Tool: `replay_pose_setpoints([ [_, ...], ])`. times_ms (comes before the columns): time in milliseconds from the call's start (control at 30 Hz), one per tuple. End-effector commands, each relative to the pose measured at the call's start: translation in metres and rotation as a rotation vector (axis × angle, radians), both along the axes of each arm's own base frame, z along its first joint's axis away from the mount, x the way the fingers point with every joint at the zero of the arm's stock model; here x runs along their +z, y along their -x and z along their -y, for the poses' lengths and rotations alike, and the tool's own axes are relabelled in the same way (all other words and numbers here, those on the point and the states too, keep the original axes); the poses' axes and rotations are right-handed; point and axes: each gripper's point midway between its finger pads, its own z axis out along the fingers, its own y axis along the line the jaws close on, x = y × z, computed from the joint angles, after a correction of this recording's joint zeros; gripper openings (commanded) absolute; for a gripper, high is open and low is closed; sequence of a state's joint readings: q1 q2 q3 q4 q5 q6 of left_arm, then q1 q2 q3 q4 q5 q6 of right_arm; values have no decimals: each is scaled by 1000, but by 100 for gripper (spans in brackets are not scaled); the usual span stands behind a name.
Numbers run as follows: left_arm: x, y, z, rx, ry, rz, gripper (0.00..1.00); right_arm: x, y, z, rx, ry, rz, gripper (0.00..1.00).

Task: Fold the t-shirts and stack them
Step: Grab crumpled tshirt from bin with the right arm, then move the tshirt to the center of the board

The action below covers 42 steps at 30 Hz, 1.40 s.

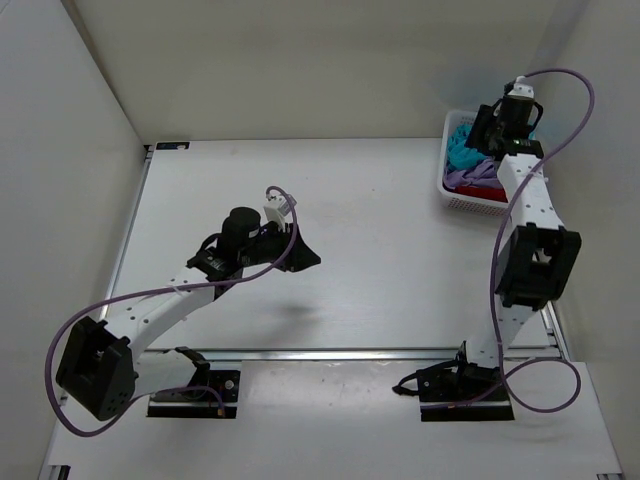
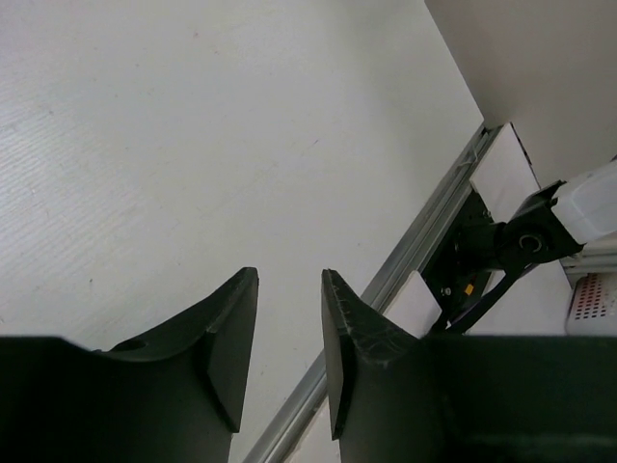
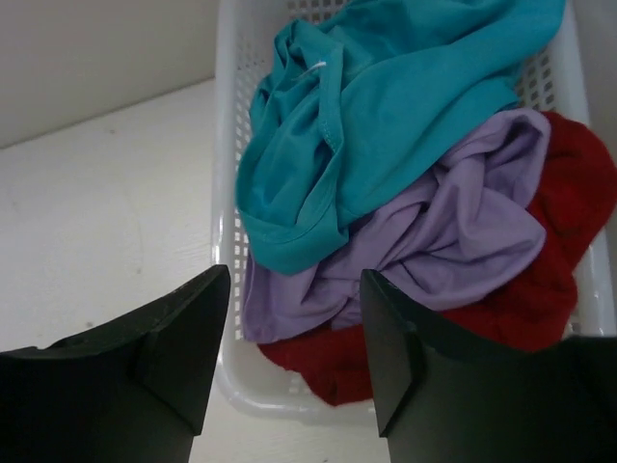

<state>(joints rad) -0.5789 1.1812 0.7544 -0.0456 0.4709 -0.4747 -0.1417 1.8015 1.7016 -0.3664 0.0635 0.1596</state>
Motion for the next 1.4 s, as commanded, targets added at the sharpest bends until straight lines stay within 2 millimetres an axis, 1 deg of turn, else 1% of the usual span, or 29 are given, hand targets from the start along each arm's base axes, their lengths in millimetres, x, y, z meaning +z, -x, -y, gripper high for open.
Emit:
replay_pose_setpoints([
  [0, -5, 1, 2, -2, -24, 16, 45, -20, -18, 26, -27, 29, -66, 55],
  [67, -8, -1, 0, 9, -36, 18, 47, -28, -30, 25, -2, -8, -62, 57],
  [133, -9, -5, -2, 20, -43, 20, 48, -45, -40, 26, -1, -21, -84, 57],
  [167, -10, -6, -3, 22, -44, 17, 49, -41, -45, 24, -1, -14, -73, 56],
  [200, -13, -7, -4, 28, -46, 7, 49, -52, -48, 26, 3, -8, -93, 55],
  [267, -14, -8, -5, 27, -51, 6, 49, -54, -57, 26, 10, -10, -90, 52],
  [300, -12, -11, -5, 32, -44, 10, 49, -53, -61, 25, 19, -15, -86, 48],
  [333, -11, -10, -4, 25, -38, 9, 48, -62, -63, 26, 17, -16, -107, 43],
  [500, -16, -13, -8, 49, -38, 3, 48, -52, -78, 20, 38, -8, -85, 11],
  [533, -15, -10, -6, 40, -37, 4, 47, -42, -81, 21, 32, -1, -60, 2],
  [567, -21, -11, -8, 45, -44, -12, 47, -34, -80, 18, 38, 1, -48, 0],
  [600, -19, -12, -8, 48, -43, -6, 46, -18, -79, 20, 34, 8, -20, 0],
  [633, -15, -12, -8, 46, -36, -1, 46, -10, -79, 18, 41, 4, -8, 0],
  [700, -12, -18, -12, 70, -34, 6, 46, 29, -73, 8, 77, -13, 65, 0],
  [767, -6, -24, -18, 103, -17, -1, 45, 108, -55, -11, 124, 3, 215, 0],
  [800, -1, -25, -17, 102, -4, 0, 46, 147, -38, -23, 149, 14, 291, 0],
  [833, 1, -27, -20, 116, -2, 6, 46, 173, -30, -37, 177, 36, 352, 0],
  [867, -1, -27, -20, 122, -1, -9, 47, 214, -12, -58, 205, 65, 442, 0],
  [900, 1, -29, -21, 127, -1, -5, 47, 251, 13, -70, 227, 102, 518, 1],
  [933, 2, -30, -23, 134, 3, -8, 47, 270, 24, -93, 260, 132, 563, 0],
  [1000, 8, -36, -26, 150, 22, -6, 48, 322, 68, -138, 314, 196, 700, 0],
  [1033, 12, -35, -24, 146, 34, -4, 48, 337, 86, -144, 323, 205, 739, 0],
  [1067, 15, -39, -29, 164, 44, -3, 48, 344, 95, -166, 375, 204, 767, 0],
  [1100, 16, -44, -35, 188, 50, -6, 48, 357, 109, -174, 407, 198, 805, 0],
  [1200, 22, -57, -57, 271, 84, -26, 50, 371, 140, -216, 543, 151, 870, 0],
  [1233, 28, -60, -62, 288, 94, -14, 50, 370, 144, -221, 570, 134, 871, 0],
  [1300, 28, -69, -78, 344, 70, -14, 53, 369, 155, -232, 651, 82, 882, 0],
  [1333, 31, -73, -84, 374, 60, -12, 53, 359, 153, -232, 653, 51, 858, 0],
  [1367, 37, -77, -91, 408, 62, 3, 53, 333, 141, -232, 655, 22, 795, 0],
])
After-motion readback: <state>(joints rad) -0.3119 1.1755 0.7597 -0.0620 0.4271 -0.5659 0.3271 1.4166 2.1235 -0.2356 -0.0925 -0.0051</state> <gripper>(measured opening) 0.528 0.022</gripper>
